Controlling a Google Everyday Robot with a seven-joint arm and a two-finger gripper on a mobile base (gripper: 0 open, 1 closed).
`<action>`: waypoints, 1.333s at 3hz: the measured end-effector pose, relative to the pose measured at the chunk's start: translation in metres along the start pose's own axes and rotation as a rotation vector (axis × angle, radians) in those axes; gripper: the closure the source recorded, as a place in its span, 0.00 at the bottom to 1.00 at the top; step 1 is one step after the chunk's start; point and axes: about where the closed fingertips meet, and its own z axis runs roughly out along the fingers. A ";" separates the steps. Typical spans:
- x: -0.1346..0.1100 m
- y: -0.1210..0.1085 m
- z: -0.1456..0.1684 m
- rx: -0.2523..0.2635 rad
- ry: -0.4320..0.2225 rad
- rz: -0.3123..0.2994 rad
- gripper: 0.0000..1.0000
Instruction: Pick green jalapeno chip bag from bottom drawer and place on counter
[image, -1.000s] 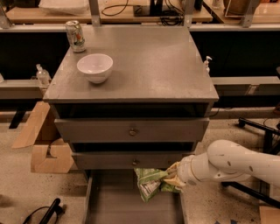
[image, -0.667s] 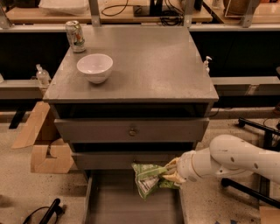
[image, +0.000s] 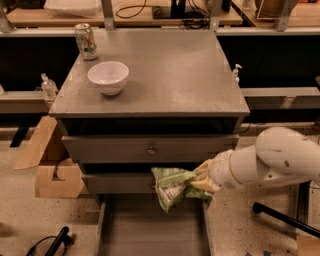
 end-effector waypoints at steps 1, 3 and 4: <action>-0.049 -0.024 -0.061 0.074 0.053 0.021 1.00; -0.140 -0.075 -0.151 0.248 0.145 0.027 1.00; -0.195 -0.112 -0.192 0.379 0.142 0.058 1.00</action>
Offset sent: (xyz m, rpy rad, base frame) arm 0.0511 -0.0112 0.2243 -0.1882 -0.0864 -0.2452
